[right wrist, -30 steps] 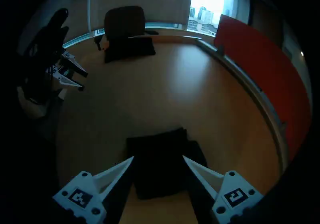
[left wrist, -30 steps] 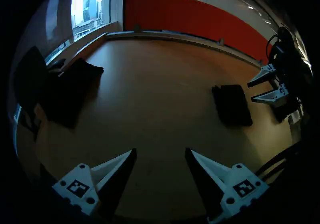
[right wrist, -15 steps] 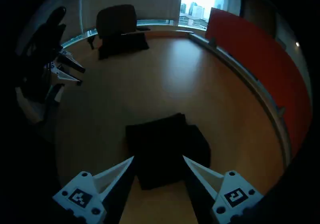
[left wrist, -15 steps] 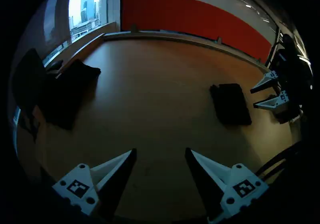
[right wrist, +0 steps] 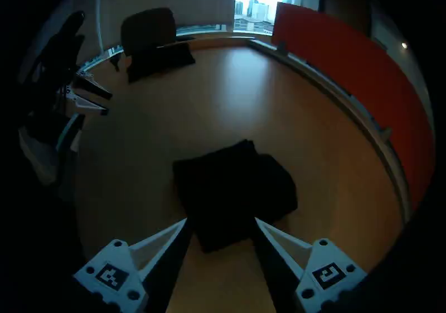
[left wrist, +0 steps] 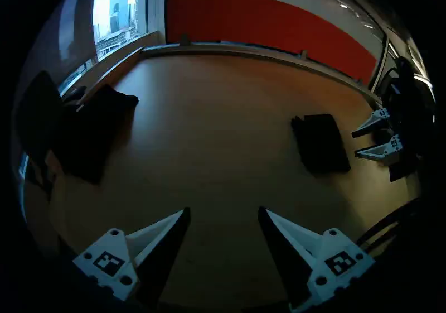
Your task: Fold towel
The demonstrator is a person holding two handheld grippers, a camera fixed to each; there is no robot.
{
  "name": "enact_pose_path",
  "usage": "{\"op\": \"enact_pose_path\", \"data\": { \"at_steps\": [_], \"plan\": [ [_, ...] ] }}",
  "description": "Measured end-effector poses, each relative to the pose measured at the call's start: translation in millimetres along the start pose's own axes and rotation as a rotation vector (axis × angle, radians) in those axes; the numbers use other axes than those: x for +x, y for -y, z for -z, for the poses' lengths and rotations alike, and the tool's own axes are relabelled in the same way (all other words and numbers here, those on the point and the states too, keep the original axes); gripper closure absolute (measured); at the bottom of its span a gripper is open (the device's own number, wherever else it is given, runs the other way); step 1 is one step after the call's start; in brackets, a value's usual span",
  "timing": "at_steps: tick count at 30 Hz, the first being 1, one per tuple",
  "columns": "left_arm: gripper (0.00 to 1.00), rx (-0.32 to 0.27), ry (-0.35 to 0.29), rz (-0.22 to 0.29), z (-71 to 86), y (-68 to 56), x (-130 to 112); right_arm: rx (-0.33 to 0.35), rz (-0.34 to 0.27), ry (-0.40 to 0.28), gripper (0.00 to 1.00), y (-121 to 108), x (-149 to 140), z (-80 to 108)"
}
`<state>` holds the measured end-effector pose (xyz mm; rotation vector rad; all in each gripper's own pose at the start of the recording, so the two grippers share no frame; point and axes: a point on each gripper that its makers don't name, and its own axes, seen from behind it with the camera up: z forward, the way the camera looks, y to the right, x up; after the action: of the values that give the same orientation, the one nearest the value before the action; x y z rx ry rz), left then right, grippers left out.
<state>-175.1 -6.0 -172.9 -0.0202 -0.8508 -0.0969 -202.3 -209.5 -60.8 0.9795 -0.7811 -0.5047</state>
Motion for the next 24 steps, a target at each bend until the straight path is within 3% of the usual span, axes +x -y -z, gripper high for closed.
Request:
{"op": "enact_pose_path", "data": {
  "at_steps": [24],
  "plan": [
    [0.11,-0.005,0.010,0.002,-1.8,-1.6,-6.3,-0.043,-0.088,0.055,0.26,11.8,-52.0,-24.4]
  ]
}}
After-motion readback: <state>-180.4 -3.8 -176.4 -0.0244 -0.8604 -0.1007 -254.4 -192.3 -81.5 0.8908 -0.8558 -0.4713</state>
